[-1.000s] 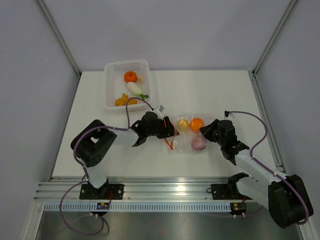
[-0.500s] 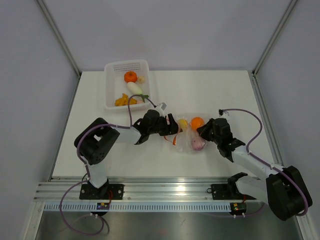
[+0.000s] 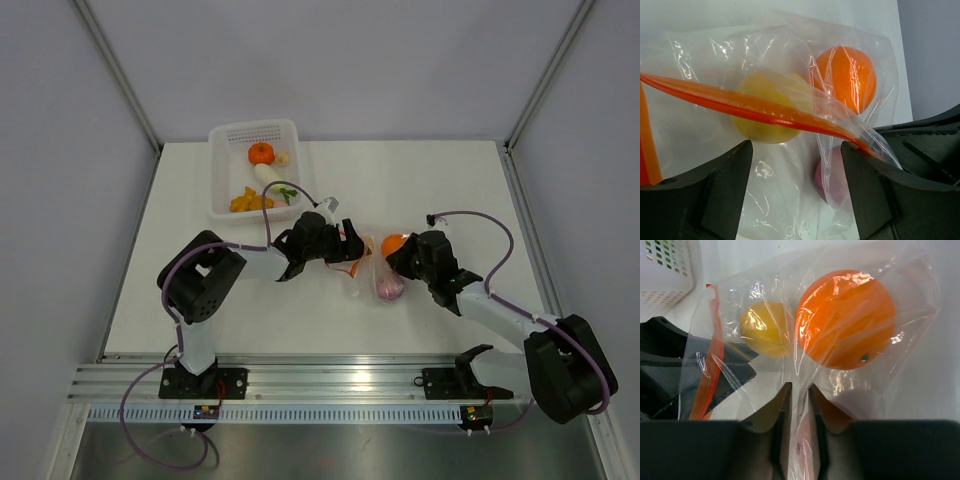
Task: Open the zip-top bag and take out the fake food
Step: Pick up the fake fruit from the zipper food storage bag.
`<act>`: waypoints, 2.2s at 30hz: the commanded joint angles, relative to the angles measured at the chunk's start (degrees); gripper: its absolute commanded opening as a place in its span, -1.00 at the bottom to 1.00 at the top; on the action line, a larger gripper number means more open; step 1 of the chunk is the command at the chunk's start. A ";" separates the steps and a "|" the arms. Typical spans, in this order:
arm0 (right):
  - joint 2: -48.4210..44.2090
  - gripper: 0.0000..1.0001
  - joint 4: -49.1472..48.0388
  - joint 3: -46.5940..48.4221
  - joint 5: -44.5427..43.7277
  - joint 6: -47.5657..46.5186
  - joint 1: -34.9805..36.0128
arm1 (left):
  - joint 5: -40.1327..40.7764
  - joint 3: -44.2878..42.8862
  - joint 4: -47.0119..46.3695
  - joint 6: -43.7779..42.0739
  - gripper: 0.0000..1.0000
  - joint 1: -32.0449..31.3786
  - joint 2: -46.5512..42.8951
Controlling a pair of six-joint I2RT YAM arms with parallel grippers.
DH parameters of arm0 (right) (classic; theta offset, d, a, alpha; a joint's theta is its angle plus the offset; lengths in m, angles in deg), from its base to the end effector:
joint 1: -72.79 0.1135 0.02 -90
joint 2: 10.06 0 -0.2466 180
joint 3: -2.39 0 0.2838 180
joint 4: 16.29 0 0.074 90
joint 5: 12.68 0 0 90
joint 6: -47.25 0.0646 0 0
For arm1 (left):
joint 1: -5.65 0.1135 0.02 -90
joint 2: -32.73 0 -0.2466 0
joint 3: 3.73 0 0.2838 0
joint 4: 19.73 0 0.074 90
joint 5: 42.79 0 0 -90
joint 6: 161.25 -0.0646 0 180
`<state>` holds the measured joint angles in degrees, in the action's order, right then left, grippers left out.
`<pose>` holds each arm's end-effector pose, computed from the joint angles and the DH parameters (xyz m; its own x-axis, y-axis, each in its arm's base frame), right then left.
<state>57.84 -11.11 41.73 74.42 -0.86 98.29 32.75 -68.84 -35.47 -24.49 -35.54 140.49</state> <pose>0.2647 0.1226 0.1294 -0.6349 0.4360 -0.6378 0.0429 0.8442 0.5343 0.3097 -0.2925 0.0943 -0.8199 -0.2198 -0.5285 0.3035 0.6159 -0.7270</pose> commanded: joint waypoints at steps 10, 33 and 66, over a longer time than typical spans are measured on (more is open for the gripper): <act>-11.65 0.11 6.41 2.83 -6.24 -4.00 0.61 | 1.10 -1.94 -1.85 -0.88 0.50 0.06 0.69; 5.04 0.72 21.62 23.31 -19.52 -10.86 0.69 | -0.48 -2.38 -2.20 -0.27 0.50 0.14 1.04; 24.65 -0.43 10.72 24.28 -11.87 -6.91 0.61 | -2.06 -2.38 -4.14 1.05 0.54 0.14 2.01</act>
<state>81.38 2.24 65.08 61.88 -8.27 98.62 31.79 -69.54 -35.62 -23.59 -35.52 141.72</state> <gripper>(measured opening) 0.302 0.766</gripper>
